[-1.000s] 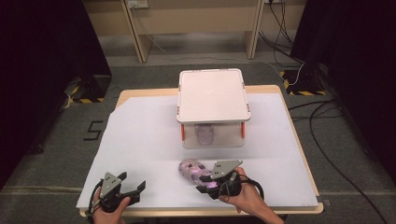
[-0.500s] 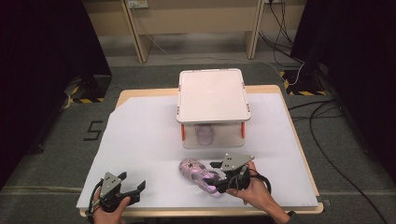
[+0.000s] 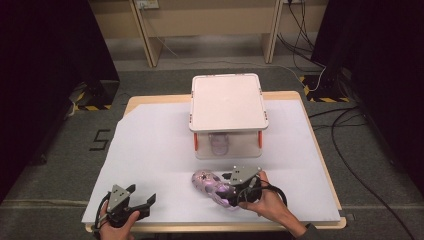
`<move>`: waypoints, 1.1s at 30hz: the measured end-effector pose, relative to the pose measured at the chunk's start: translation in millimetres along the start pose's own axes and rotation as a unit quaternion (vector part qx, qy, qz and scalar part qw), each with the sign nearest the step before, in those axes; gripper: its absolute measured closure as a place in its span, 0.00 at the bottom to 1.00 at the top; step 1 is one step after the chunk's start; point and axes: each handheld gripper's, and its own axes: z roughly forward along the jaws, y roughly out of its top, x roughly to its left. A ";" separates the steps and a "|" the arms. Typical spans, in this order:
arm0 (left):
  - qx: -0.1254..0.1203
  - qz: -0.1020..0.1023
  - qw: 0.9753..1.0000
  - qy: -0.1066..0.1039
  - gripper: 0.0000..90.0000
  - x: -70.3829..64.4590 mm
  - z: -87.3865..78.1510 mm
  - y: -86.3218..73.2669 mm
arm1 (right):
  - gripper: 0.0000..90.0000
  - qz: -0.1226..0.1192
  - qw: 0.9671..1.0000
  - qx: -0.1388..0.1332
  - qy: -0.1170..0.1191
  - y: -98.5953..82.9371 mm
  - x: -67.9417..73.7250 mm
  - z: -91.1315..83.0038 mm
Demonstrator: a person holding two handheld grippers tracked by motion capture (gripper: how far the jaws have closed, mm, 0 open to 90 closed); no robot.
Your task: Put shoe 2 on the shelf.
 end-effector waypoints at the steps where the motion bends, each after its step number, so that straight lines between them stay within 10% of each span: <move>1: -0.002 -0.002 1.000 0.000 0.18 0.1 0.1 0.0 | 0.45 -0.003 1.000 0.003 -0.002 0.0 0.2 0.6; 10: -0.002 0.000 1.000 -0.001 0.18 -0.2 -1.0 -1.3 | 0.53 -0.033 0.999 0.021 -0.019 6.0 3.0 15.5; 21: -0.002 0.001 1.000 -0.002 0.18 -0.2 -0.8 -1.1 | 0.88 -0.099 0.993 0.018 -0.056 8.5 9.8 12.4; 33: -0.001 0.001 1.000 -0.002 0.18 0.0 -1.7 -0.9 | 0.94 -0.089 0.992 -0.012 -0.094 6.7 1.5 -21.8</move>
